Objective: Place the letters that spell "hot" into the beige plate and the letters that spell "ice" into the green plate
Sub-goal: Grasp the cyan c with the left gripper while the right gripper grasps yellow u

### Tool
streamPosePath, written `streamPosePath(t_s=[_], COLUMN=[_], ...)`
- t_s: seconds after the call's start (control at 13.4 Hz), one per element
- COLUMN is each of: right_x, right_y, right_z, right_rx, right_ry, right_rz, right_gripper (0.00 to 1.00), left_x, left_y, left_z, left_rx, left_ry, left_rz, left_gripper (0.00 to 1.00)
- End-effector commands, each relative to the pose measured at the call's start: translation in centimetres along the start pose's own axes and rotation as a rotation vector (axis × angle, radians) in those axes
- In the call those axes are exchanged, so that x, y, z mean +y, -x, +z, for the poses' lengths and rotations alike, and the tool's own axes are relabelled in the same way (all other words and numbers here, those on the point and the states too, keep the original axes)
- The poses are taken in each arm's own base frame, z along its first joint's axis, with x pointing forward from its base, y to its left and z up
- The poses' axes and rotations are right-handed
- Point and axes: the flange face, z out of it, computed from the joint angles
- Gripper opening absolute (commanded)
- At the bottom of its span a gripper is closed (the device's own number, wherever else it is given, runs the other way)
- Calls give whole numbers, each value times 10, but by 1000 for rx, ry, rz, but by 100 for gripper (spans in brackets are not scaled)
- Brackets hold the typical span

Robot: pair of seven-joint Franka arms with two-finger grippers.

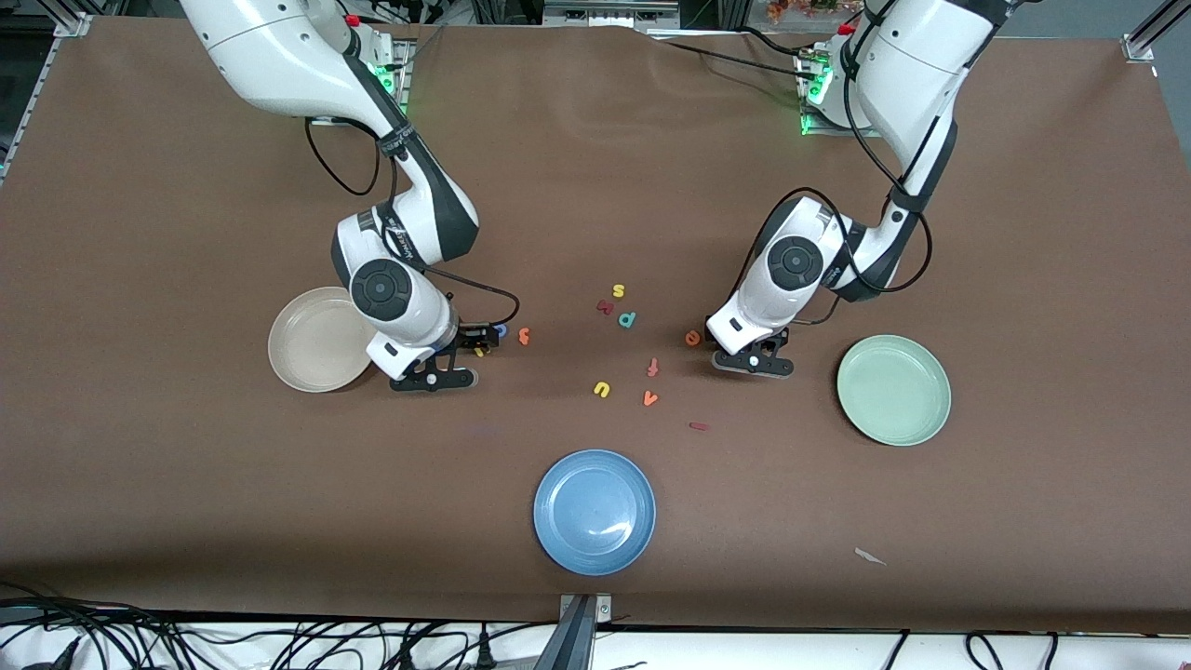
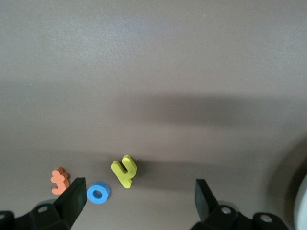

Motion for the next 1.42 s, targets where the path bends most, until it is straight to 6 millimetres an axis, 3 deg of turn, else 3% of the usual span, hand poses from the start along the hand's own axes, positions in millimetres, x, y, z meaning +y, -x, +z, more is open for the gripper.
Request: streamPosePath(t_s=[0.0, 0.3, 0.67, 0.82, 0.97, 1.34], right_x=[-2, -7, -9, -9, -12, -22], right_y=[7, 10, 13, 14, 18, 24], right_z=[2, 5, 14, 18, 24, 35], right_rx=[8, 8, 46, 58, 74, 84], right_ry=[-22, -22, -31, -35, -36, -38], right_rz=[10, 2, -15, -22, -33, -53], right_gripper=[99, 99, 99, 76, 65, 61], left_x=[4, 4, 4, 4, 4, 4], left_y=[-1, -1, -1, 0, -1, 0], left_z=[1, 1, 1, 2, 1, 2], left_rx=[14, 14, 14, 12, 14, 12], left_ry=[-15, -15, -15, -16, -15, -16], left_rz=[-10, -15, -15, -15, -15, -15], left_gripper=[53, 42, 37, 36, 34, 30])
